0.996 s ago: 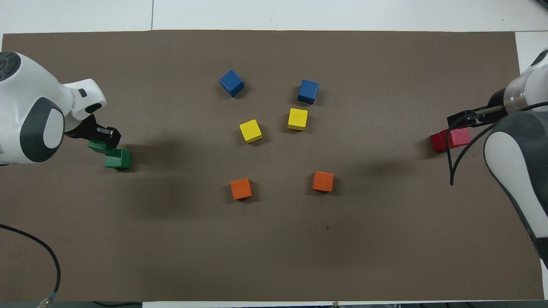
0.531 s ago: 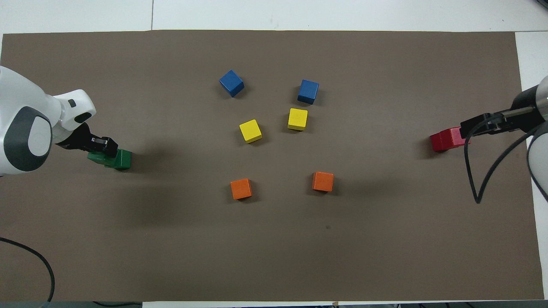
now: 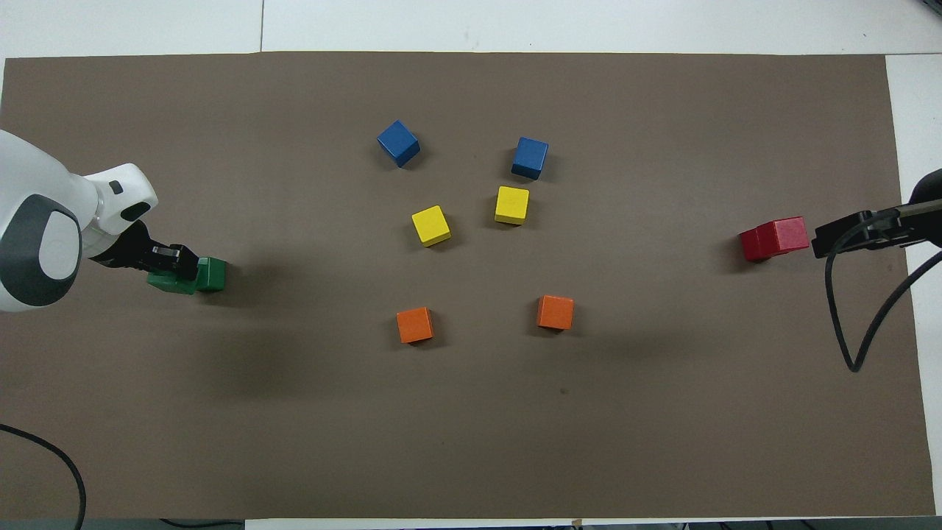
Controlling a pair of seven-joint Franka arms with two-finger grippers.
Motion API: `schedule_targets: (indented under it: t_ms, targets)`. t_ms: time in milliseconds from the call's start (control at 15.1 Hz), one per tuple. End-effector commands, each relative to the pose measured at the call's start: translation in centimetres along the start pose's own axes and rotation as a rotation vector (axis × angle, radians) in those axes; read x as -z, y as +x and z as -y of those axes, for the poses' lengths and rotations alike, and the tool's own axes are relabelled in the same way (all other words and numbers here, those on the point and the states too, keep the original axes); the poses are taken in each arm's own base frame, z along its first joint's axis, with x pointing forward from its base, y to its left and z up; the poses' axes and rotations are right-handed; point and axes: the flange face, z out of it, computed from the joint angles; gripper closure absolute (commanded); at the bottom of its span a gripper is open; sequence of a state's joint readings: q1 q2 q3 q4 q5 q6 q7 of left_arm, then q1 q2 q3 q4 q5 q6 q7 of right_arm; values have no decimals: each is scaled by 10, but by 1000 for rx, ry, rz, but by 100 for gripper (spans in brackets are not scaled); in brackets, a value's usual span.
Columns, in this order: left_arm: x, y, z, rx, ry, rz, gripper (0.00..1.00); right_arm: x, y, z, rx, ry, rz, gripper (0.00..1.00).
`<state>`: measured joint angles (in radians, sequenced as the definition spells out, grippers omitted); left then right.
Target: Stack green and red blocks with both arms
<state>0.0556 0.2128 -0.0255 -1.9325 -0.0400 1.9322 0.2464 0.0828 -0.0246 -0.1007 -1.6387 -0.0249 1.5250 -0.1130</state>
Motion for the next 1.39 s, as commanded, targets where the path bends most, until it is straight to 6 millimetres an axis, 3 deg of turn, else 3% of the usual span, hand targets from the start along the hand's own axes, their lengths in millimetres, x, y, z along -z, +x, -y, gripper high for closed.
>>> schedule_targets:
  t_ms: [0, 598, 664, 730, 797, 1129, 1328]
  targets:
    - [0, -3, -11, 44, -13, -16, 100, 2, -5, 3, 0, 7, 21, 0]
    - [-2, -2, -15, 45, -9, -31, 100, 3, -4, 0, -4, -2, 19, 0]
    - [-4, -2, -15, 48, -8, -31, 72, 3, -4, 1, -2, -5, 19, 0]
    - [-5, -3, -15, 69, -8, -32, 17, 3, -4, 2, -1, -6, 19, 0]
    - [-5, -3, -16, 101, -9, -32, 0, 3, -4, 1, -2, -6, 17, 0]
    - [5, -1, -23, 92, -3, -41, 0, 3, -4, -2, -8, -5, 18, 0]
    - [53, -19, -26, 89, 14, -94, 0, 4, -4, -2, -7, -5, 14, 0]
